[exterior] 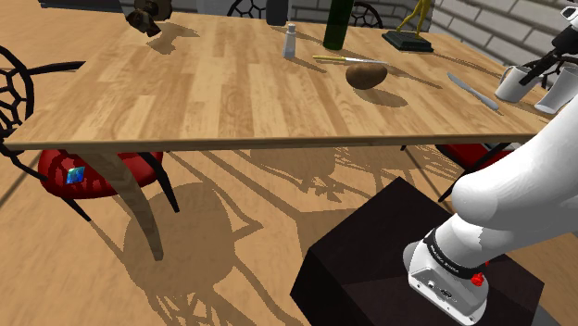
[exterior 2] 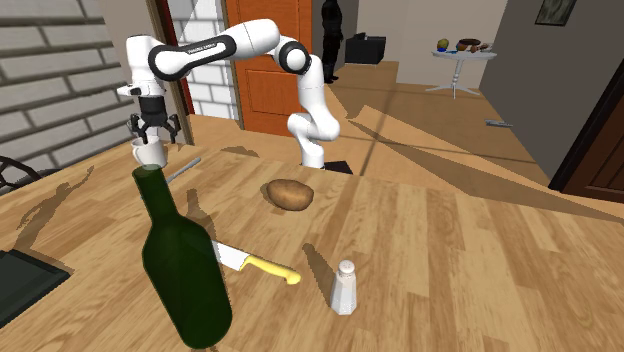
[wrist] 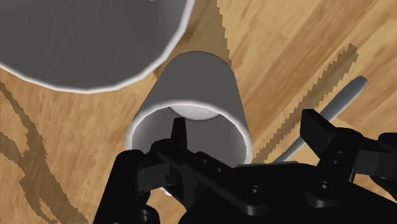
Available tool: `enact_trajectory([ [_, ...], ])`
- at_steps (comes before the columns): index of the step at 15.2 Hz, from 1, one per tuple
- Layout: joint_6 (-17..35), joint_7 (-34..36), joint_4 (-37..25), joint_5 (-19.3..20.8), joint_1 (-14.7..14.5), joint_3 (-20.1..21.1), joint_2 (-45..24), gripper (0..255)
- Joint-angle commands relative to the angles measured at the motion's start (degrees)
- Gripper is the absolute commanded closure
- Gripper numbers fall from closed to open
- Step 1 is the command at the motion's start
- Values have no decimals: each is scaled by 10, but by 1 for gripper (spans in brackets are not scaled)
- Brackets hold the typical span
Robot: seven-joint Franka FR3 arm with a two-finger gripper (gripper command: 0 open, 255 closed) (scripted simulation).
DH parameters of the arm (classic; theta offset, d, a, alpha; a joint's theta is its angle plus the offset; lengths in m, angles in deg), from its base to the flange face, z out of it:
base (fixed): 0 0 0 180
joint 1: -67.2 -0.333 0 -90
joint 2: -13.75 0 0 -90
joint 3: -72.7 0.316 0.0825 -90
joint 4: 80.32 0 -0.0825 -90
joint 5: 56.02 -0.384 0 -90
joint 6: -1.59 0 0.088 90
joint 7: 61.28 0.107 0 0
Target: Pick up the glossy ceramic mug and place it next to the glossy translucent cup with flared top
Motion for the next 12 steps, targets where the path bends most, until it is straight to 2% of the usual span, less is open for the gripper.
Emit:
enact_trajectory([
  [1, 0, 0, 0, 0, 0, 0, 0, 0],
  [5, -69, 8, -62, 10, 5, -5, 9, 0],
  [12, -69, 8, -62, 10, 5, -5, 9, 0],
])
